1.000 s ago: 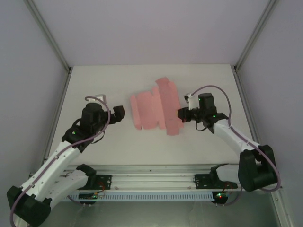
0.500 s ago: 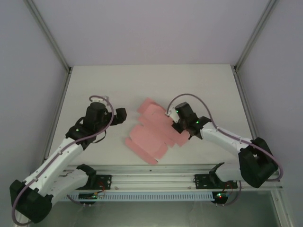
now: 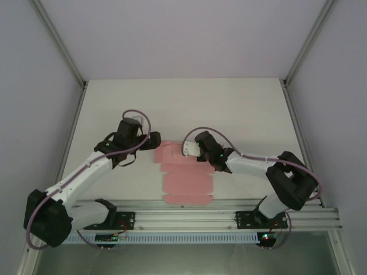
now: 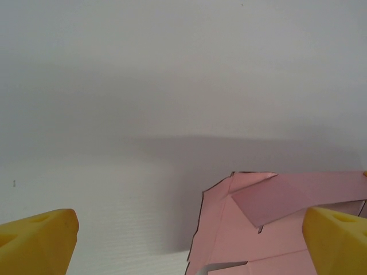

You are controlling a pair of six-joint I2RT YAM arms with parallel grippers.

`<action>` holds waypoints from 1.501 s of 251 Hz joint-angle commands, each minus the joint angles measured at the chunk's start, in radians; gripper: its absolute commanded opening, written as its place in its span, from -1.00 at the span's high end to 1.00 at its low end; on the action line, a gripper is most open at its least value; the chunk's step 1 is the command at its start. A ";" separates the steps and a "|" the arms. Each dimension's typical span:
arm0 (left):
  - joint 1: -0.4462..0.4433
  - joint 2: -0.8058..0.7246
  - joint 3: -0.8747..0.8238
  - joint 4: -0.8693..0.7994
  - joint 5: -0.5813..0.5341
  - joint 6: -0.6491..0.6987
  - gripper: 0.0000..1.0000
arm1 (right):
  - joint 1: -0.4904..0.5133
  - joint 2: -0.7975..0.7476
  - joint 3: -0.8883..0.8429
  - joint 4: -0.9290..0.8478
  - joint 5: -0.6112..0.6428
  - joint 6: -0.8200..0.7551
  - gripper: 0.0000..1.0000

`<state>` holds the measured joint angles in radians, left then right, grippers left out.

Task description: Assemble paper box

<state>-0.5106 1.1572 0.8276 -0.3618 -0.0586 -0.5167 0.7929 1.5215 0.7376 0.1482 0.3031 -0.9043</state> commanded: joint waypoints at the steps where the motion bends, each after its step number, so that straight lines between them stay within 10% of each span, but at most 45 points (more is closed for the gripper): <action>1: 0.005 0.055 0.076 0.023 0.016 0.034 -1.00 | 0.001 -0.006 0.012 0.089 -0.010 -0.053 0.96; 287: -0.024 0.220 0.086 0.260 0.146 0.031 -1.00 | 0.009 -0.106 0.041 0.170 0.072 -0.042 1.00; 376: -0.076 0.182 0.026 0.414 0.033 -0.011 -1.00 | -0.061 -0.272 0.028 0.050 -0.164 0.185 1.00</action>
<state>-0.5823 1.3743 0.9070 -0.0212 0.0288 -0.5106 0.7517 1.3201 0.7513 0.1726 0.2493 -0.8280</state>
